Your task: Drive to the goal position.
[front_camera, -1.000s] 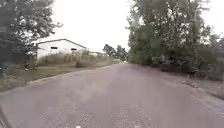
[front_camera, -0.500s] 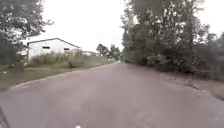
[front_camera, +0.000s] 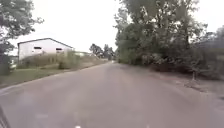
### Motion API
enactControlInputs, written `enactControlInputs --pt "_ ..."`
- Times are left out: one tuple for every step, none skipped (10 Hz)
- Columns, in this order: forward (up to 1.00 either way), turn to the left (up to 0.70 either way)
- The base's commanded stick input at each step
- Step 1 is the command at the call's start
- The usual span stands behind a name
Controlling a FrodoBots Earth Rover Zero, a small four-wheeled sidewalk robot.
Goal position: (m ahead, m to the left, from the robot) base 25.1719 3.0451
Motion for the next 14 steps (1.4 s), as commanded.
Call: enactControlInputs --pt "1.0 -0.08" --pt "1.0 -0.08" --pt "1.0 -0.08" --pt "1.0 -0.05" --pt "1.0 -0.03" --pt "1.0 -0.02" --pt "1.0 -0.02" --pt "1.0 -0.02" --pt "1.0 -0.02" --pt "1.0 -0.02" --pt "1.0 -0.02" --pt "1.0 -0.02" --pt "1.0 -0.02" --pt "1.0 -0.02"
